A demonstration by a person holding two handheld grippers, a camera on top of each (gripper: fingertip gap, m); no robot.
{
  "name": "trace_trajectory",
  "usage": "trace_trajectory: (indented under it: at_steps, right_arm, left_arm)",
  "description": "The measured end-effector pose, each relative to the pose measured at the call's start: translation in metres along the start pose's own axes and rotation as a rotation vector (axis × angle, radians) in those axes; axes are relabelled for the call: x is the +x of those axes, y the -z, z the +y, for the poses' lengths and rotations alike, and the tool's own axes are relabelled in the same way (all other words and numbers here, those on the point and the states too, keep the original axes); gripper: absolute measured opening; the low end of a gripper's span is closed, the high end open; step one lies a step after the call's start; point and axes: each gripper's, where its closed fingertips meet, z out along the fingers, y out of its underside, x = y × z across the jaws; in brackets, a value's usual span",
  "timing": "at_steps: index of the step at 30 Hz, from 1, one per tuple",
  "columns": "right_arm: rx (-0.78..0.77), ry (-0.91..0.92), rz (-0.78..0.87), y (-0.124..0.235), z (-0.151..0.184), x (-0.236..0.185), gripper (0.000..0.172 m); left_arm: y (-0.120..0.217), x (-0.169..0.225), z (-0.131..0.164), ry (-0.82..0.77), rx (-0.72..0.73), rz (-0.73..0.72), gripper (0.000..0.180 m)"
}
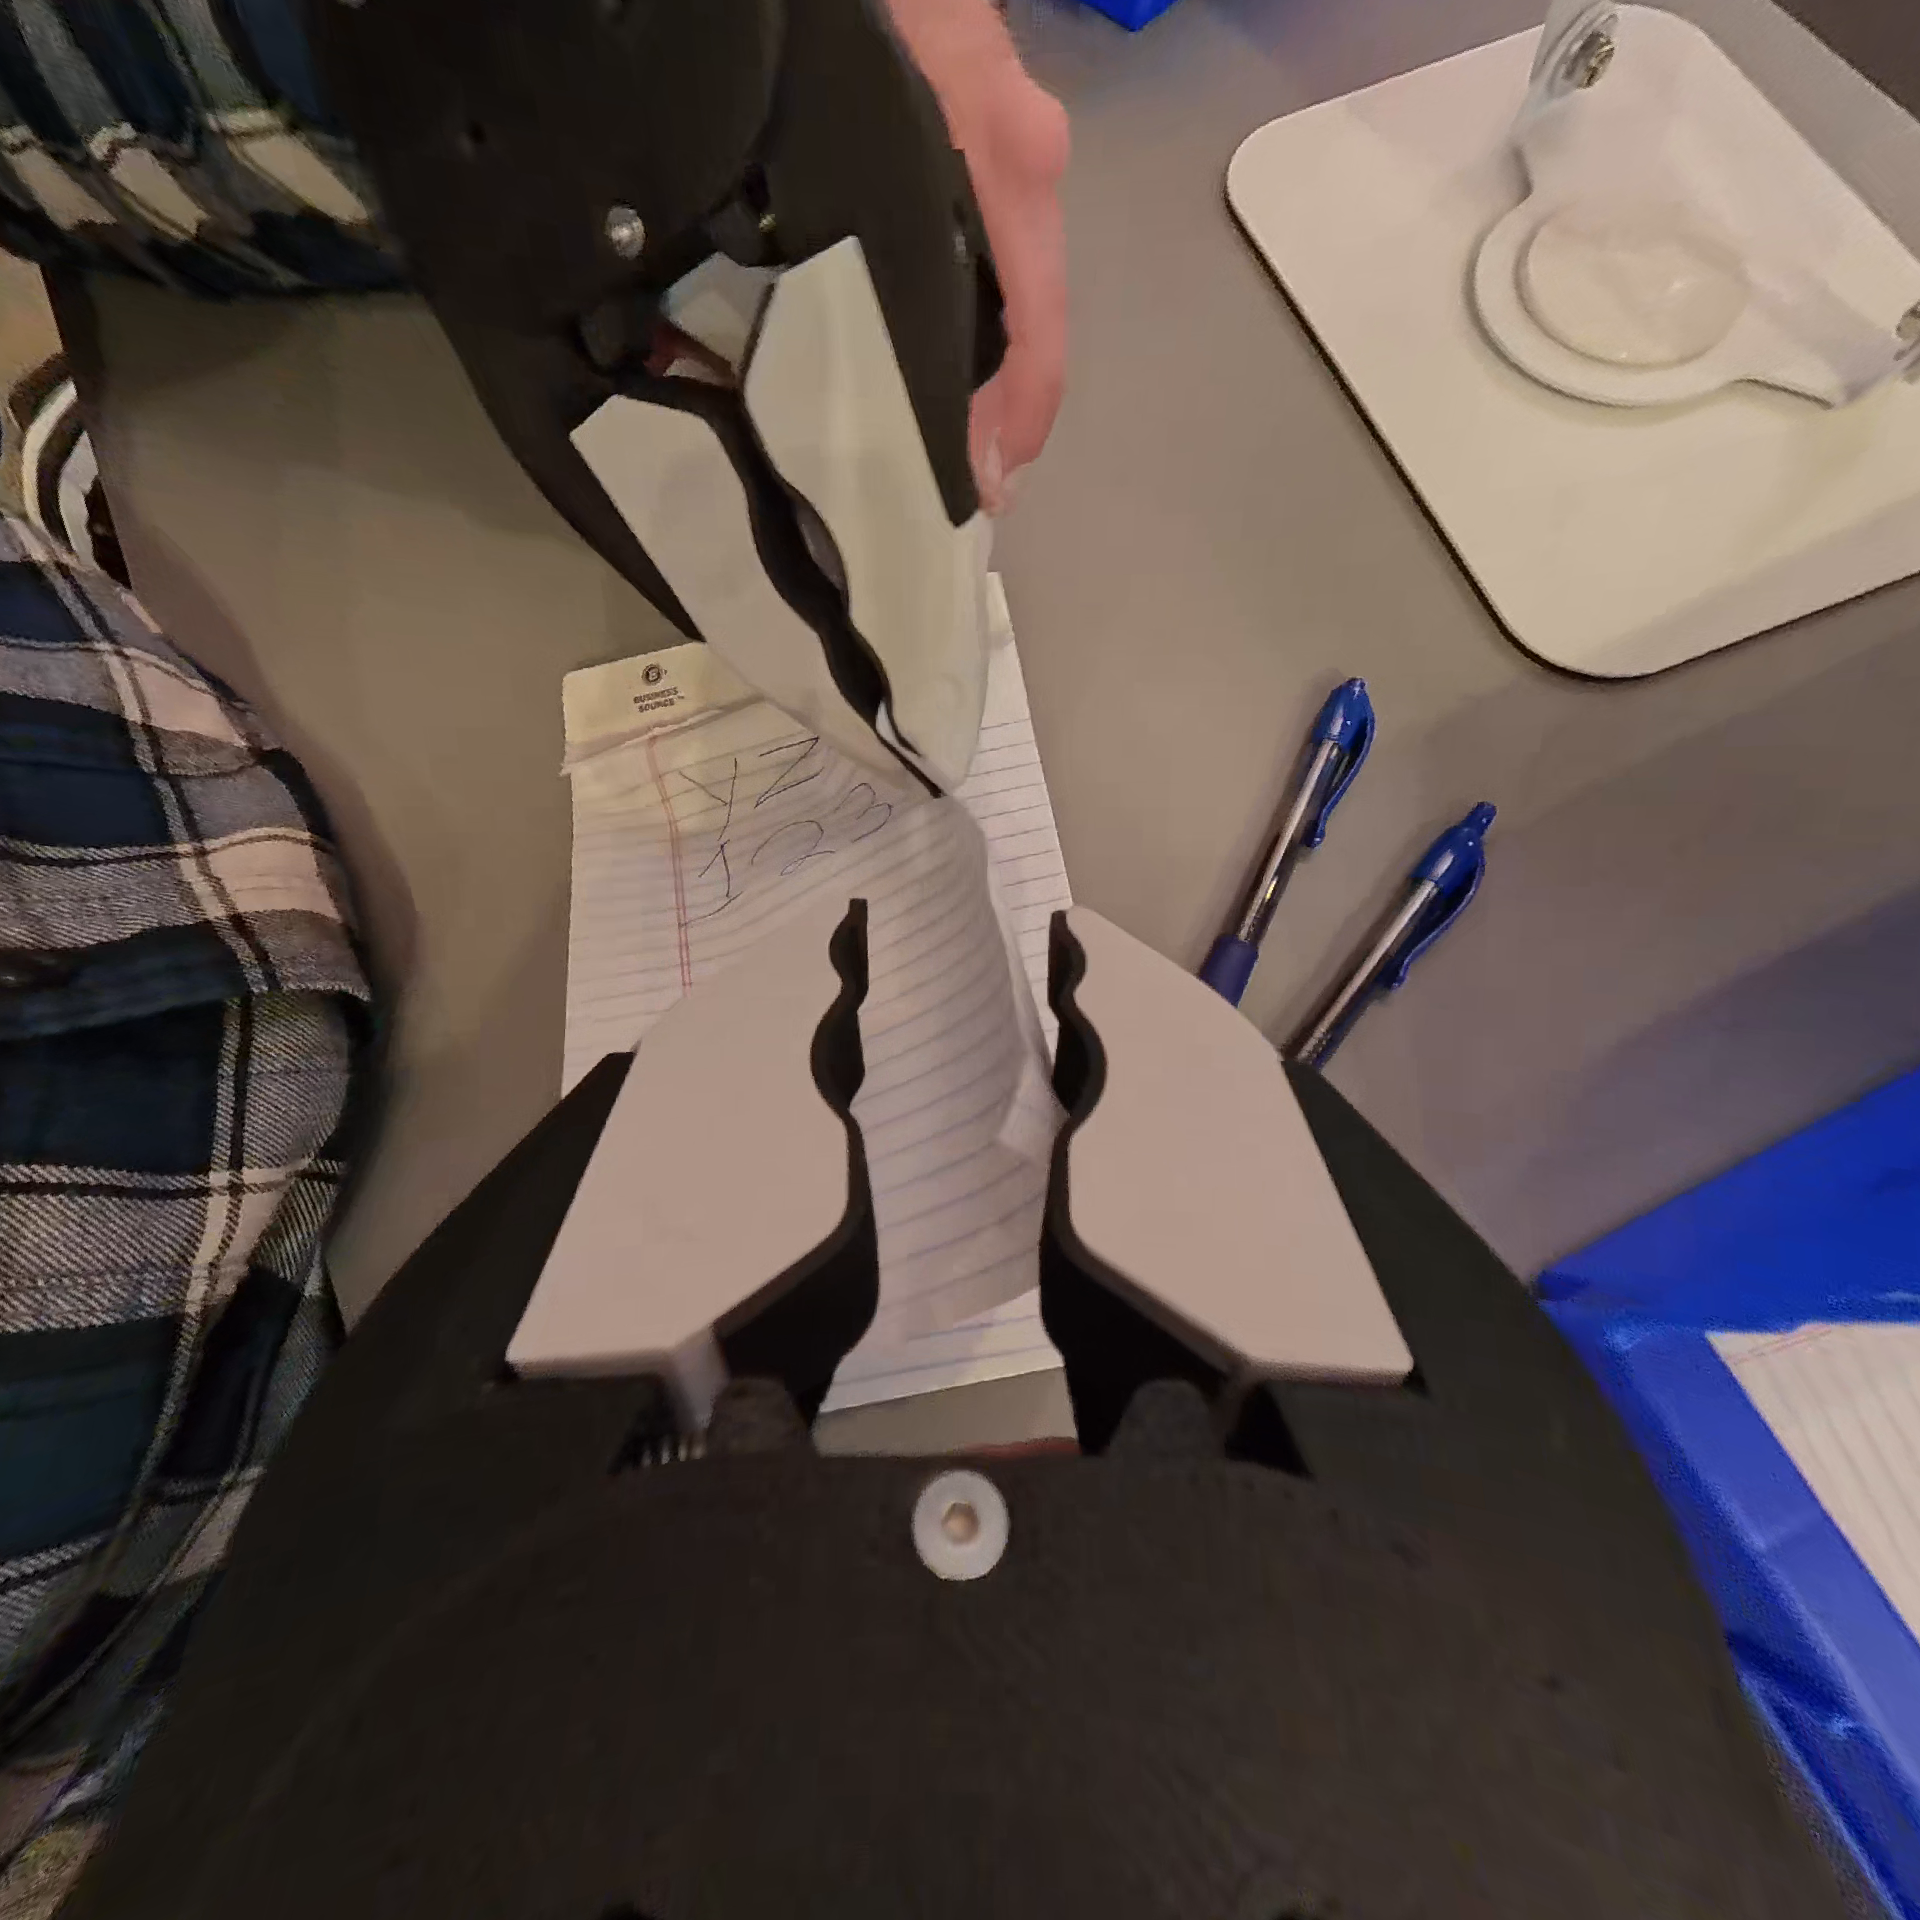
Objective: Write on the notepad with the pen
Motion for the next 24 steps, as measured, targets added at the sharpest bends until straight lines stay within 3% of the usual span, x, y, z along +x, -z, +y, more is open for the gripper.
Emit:
trace_trajectory:
  at_steps: [5, 9, 15, 18, 20, 21, 24]
  right_arm:
    - [0.018, -0.166, -0.128, 0.001, 0.008, -0.007, 0.036]
    - [0.047, -0.268, -0.211, -0.004, 0.011, -0.008, 0.000]
    - [0.133, -0.364, -0.311, 0.000, 0.005, -0.009, 0.000]
    - [0.145, -0.393, -0.324, -0.002, 0.004, -0.009, 0.000]
    - [0.140, -0.421, -0.328, -0.005, 0.004, -0.008, 0.009]
    - [0.137, -0.415, -0.331, -0.005, 0.005, -0.009, 0.000]
    - [0.143, -0.456, -0.324, -0.005, 0.006, -0.008, 0.000]
  left_arm:
    - [-0.003, 0.005, 0.002, 0.010, -0.009, 0.004, 0.000]
    - [-0.003, 0.006, -0.003, 0.031, 0.026, 0.032, 0.000]
    - [0.008, 0.002, 0.000, 0.185, 0.097, 0.113, 0.009]
    - [0.007, 0.006, 0.005, 0.228, 0.095, 0.178, 0.002]
    - [0.002, 0.007, 0.009, 0.212, 0.066, 0.167, 0.000]
    - [0.001, 0.008, 0.008, 0.218, 0.065, 0.178, 0.000]
    - [0.007, 0.000, 0.013, 0.270, 0.041, 0.156, 0.011]
